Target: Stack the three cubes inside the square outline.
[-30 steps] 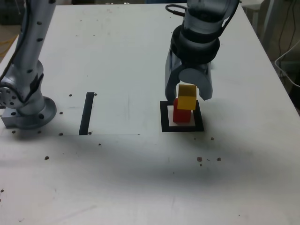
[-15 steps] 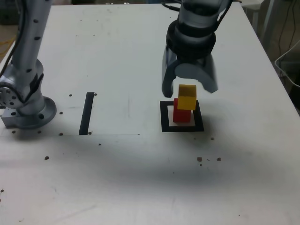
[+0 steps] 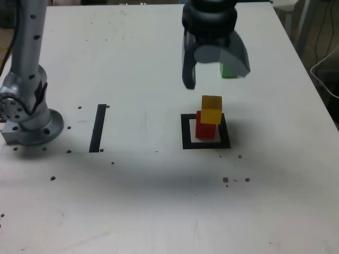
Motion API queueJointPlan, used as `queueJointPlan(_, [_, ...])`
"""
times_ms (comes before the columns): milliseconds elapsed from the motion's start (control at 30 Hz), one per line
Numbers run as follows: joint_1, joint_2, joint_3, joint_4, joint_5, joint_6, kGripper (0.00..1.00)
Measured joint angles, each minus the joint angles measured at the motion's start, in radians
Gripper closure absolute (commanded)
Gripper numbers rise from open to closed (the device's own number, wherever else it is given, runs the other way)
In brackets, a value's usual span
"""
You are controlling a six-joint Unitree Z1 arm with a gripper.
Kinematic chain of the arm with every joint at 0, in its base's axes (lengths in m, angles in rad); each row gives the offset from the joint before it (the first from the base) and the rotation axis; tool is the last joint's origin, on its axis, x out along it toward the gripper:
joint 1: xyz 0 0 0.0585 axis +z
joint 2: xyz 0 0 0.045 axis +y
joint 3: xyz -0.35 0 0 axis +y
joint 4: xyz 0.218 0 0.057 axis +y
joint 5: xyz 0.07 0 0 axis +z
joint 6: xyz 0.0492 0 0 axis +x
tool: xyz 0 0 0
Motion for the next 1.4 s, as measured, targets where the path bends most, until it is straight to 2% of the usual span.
queueJointPlan(133, [0.054,0.000,-0.030,0.033,0.030,0.039,0.00])
queueJointPlan(233, [0.082,0.010,-0.048,0.044,0.037,0.069,0.00])
queueJointPlan(600, [0.266,0.185,-0.225,0.038,0.062,0.288,0.00])
queueJointPlan(833, [0.335,0.259,-0.298,0.027,0.079,0.330,0.00])
queueJointPlan(1233, [0.367,0.333,-0.333,0.014,0.065,0.360,0.03])
queueJointPlan(1333, [0.368,0.347,-0.346,0.014,0.058,0.363,0.05])
queueJointPlan(1400, [0.370,0.360,-0.357,0.013,0.041,0.366,0.07])
